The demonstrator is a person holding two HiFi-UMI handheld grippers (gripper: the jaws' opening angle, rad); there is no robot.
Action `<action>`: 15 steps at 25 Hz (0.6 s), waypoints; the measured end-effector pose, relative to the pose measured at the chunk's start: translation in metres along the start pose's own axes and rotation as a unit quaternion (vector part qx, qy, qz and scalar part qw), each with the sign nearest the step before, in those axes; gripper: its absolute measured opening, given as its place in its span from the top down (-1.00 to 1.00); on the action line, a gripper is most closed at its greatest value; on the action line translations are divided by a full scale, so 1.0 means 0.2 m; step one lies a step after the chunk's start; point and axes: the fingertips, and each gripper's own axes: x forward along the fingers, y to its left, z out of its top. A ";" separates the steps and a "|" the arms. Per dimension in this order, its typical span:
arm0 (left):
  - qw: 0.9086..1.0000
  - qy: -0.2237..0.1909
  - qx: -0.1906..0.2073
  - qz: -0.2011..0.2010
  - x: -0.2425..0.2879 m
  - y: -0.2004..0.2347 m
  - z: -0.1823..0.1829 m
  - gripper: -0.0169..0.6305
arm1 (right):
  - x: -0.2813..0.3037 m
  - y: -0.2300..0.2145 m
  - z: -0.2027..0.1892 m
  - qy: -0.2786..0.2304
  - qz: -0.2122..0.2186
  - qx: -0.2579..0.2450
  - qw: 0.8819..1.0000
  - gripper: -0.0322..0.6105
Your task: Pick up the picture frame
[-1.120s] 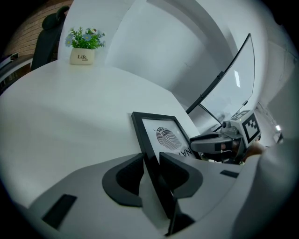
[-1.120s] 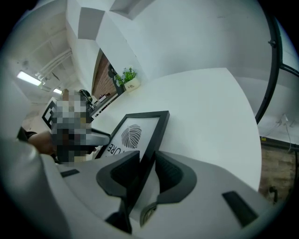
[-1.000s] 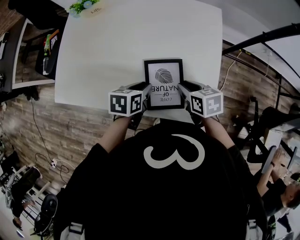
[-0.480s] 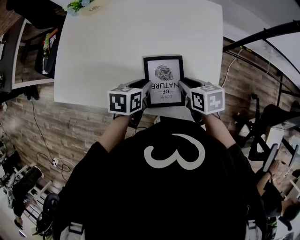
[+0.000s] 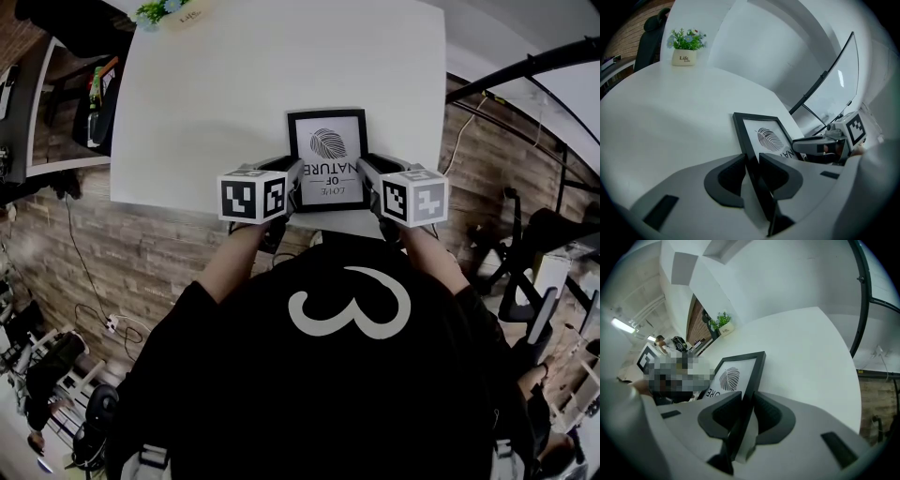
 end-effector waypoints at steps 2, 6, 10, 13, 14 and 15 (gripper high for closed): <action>1.000 0.000 -0.001 0.002 0.00 0.00 0.00 0.64 | 0.00 0.00 0.00 -0.002 0.000 0.000 1.000 0.60; 1.000 0.000 -0.002 0.002 -0.01 0.00 0.00 0.64 | -0.01 0.01 0.02 -0.010 0.001 0.001 1.000 0.60; 1.000 -0.008 0.000 -0.007 -0.04 -0.02 0.02 0.64 | -0.03 0.02 0.02 -0.015 0.000 0.005 1.000 0.60; 1.000 -0.014 0.007 -0.007 -0.07 -0.03 0.03 0.64 | -0.05 0.03 0.03 -0.020 -0.002 0.004 1.000 0.60; 1.000 -0.016 0.009 -0.007 -0.07 -0.04 0.04 0.64 | -0.06 0.03 0.03 -0.022 -0.002 0.003 1.000 0.60; 1.000 -0.018 0.010 -0.007 -0.08 -0.05 0.04 0.64 | -0.07 0.04 0.04 -0.025 -0.002 0.002 1.000 0.60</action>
